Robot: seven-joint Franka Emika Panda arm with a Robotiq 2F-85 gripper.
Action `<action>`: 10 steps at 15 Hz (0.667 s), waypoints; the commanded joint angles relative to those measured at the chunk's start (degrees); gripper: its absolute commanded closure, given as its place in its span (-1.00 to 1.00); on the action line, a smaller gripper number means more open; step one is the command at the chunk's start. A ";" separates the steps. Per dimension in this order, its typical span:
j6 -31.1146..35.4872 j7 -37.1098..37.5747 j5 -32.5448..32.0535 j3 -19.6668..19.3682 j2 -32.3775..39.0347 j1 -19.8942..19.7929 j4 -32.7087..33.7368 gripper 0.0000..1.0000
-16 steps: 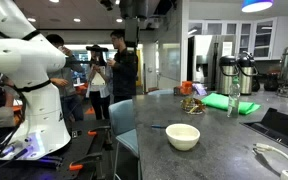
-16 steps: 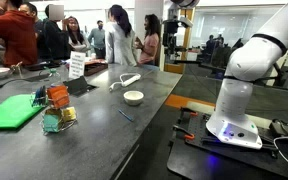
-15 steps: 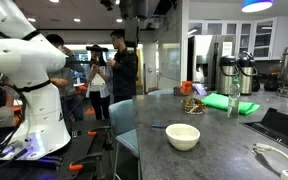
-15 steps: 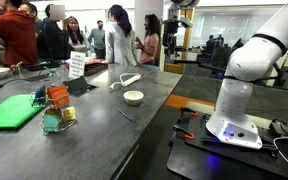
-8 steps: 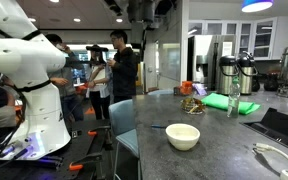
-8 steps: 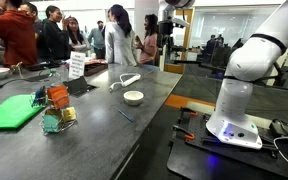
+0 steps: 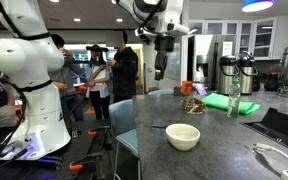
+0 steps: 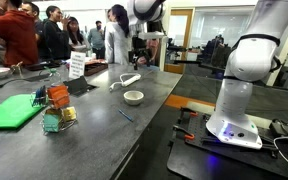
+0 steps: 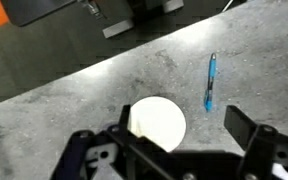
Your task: Pick up the pen on the table and put it in the bowl
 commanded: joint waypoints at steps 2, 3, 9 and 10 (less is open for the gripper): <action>5.15 -1.83 2.64 -0.41 10.97 1.63 6.19 -1.00; 6.45 -3.69 3.05 -0.50 13.39 1.81 7.07 -1.00; 17.79 -2.76 4.81 -0.28 22.72 3.90 7.92 -1.00; 19.24 -1.66 4.54 -0.37 23.81 4.63 7.58 -1.00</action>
